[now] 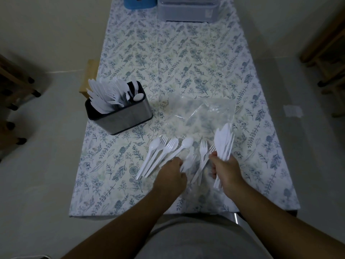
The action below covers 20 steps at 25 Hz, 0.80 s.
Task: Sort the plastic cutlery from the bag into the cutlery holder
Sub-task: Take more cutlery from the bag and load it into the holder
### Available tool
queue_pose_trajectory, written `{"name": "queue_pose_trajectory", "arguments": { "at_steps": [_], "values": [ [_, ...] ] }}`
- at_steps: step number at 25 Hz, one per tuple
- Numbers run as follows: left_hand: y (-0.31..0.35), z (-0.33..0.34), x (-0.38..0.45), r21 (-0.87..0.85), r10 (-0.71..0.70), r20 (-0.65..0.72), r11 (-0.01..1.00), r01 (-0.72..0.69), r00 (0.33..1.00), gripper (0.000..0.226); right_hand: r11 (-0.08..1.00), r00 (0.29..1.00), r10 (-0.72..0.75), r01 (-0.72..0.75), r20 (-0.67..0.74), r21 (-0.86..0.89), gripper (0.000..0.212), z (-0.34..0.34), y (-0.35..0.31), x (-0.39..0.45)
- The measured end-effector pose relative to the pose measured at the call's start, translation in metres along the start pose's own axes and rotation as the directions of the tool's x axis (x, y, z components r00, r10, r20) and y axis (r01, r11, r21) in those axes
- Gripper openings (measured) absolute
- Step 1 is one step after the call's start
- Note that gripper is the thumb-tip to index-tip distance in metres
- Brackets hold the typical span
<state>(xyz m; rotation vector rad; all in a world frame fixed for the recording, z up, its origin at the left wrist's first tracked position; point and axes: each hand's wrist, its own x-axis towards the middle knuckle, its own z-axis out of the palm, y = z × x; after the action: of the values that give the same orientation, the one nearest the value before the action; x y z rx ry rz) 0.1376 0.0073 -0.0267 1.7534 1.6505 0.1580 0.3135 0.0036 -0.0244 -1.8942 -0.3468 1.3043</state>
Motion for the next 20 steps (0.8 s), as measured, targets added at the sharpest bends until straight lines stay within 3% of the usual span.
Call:
{"name": "queue_pose_trajectory", "arguments": {
  "at_steps": [3, 5, 7, 9, 13, 16, 18, 20],
  "values": [
    [0.006, -0.002, 0.006, -0.068, -0.002, -0.068, 0.998, -0.003, 0.998, 0.015, 0.969, 0.992, -0.094, 0.11, 0.078, -0.222, 0.008, -0.008, 0.005, 0.0],
    [0.005, 0.001, 0.005, 0.054, 0.169, -0.113, 0.985, -0.164, 0.979, 0.02, 0.887, 0.975, -0.165, 0.213, 0.151, -0.41, 0.014, -0.011, 0.01, -0.001],
    [-0.002, 0.004, 0.002, 0.176, 0.289, -0.12, 0.948, -0.266, 0.95, 0.031, 0.832, 0.958, -0.197, 0.275, 0.206, -0.482, 0.018, -0.013, 0.013, -0.001],
    [-0.007, 0.0, -0.006, 0.206, 0.261, -0.133, 0.951, -0.231, 0.956, 0.04, 0.853, 0.963, -0.186, 0.257, 0.195, -0.455, 0.019, -0.012, 0.012, 0.0],
    [-0.016, -0.004, -0.016, 0.287, 0.084, -0.213, 0.958, -0.02, 0.973, 0.063, 0.933, 0.981, -0.14, 0.175, 0.131, -0.314, 0.025, -0.003, 0.002, -0.002],
    [-0.022, 0.001, -0.015, 0.123, -0.012, -0.102, 0.992, 0.025, 0.995, 0.073, 0.983, 0.995, -0.092, 0.098, 0.045, -0.153, 0.037, 0.011, -0.015, -0.005],
    [-0.014, -0.002, -0.015, -0.008, -0.033, -0.144, 0.999, 0.032, 0.989, 0.068, 0.997, 0.995, -0.067, 0.07, 0.07, -0.038, 0.036, 0.026, -0.029, -0.009],
    [0.0, -0.015, -0.016, -0.174, -0.081, -0.276, 0.984, 0.033, 0.958, 0.057, 0.997, 0.991, -0.051, 0.044, 0.121, 0.057, 0.032, 0.044, -0.044, -0.014]
  ]
}}
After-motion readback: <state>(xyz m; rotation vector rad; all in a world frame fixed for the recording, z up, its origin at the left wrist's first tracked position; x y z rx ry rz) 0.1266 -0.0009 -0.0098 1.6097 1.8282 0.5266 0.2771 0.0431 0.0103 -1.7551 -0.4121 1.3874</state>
